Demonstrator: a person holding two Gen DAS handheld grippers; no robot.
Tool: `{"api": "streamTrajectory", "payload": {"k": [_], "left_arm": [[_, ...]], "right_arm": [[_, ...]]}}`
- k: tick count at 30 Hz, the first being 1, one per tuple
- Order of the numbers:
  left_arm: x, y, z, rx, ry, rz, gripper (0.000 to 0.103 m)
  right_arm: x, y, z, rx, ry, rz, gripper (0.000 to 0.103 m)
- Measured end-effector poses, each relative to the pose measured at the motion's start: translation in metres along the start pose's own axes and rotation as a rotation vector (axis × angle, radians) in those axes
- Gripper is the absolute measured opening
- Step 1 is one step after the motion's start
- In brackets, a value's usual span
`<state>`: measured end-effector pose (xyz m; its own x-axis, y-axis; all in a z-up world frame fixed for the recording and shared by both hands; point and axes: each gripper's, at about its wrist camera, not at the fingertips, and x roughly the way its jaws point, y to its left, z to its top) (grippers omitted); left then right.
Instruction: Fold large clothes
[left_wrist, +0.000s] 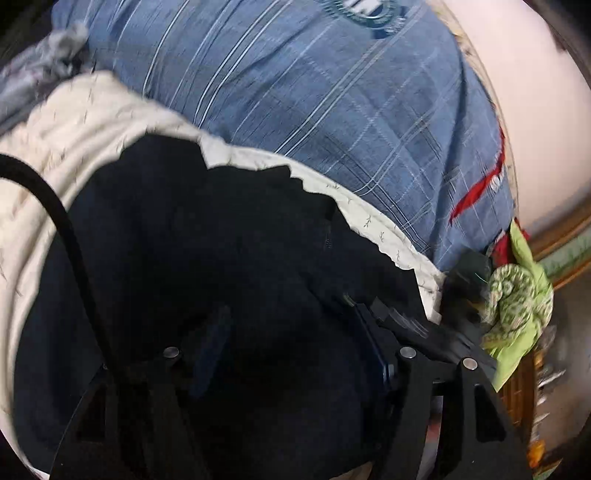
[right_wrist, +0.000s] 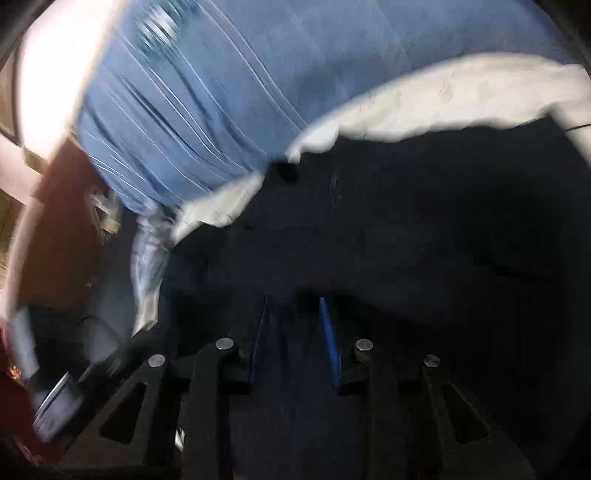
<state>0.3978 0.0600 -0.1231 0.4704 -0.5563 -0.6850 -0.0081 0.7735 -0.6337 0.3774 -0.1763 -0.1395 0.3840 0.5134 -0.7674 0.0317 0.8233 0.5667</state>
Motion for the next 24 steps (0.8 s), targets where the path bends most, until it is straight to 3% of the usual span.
{"api": "streamTrajectory", "payload": {"k": [3, 6, 8, 12, 13, 15, 16, 17, 18, 20, 22, 24], "left_arm": [[0.013, 0.011, -0.001, -0.004, 0.027, 0.045, 0.066], [0.018, 0.016, 0.0, -0.018, 0.045, 0.036, 0.066], [0.02, 0.01, 0.01, 0.001, 0.034, 0.017, 0.068], [0.041, -0.009, 0.042, 0.093, 0.005, -0.011, 0.084], [0.058, -0.007, 0.053, 0.103, 0.029, 0.038, 0.084], [0.084, 0.006, 0.07, 0.096, 0.076, 0.123, 0.07], [0.094, 0.021, 0.08, 0.073, 0.098, 0.152, 0.055], [0.093, 0.028, 0.088, 0.066, 0.08, 0.146, 0.042], [0.089, 0.036, 0.099, 0.074, 0.052, 0.191, 0.039], [0.08, 0.048, 0.116, 0.095, 0.005, 0.285, 0.015], [0.063, 0.068, 0.133, 0.048, -0.06, 0.374, 0.015], [0.04, 0.084, 0.147, -0.016, -0.113, 0.454, 0.024]], "right_arm": [[0.012, -0.01, 0.03, 0.01, -0.062, -0.03, 0.011], [-0.001, -0.024, 0.06, 0.046, -0.159, -0.064, 0.011], [-0.015, -0.028, 0.067, 0.048, -0.179, -0.034, 0.011], [-0.056, -0.021, 0.045, -0.01, -0.249, -0.018, 0.013], [-0.06, -0.023, 0.044, -0.004, -0.244, -0.024, 0.015], [-0.058, -0.031, 0.041, 0.016, -0.219, -0.026, 0.015], [-0.056, -0.035, 0.038, 0.021, -0.202, -0.047, 0.015], [-0.052, -0.044, 0.038, 0.02, -0.177, -0.089, 0.015], [-0.046, -0.05, 0.037, 0.019, -0.157, -0.125, 0.015], [-0.035, -0.065, 0.038, 0.04, -0.128, -0.163, 0.013], [-0.033, -0.081, 0.04, 0.09, -0.118, -0.139, 0.006], [-0.039, -0.088, 0.042, 0.124, -0.136, -0.116, 0.004]]}}
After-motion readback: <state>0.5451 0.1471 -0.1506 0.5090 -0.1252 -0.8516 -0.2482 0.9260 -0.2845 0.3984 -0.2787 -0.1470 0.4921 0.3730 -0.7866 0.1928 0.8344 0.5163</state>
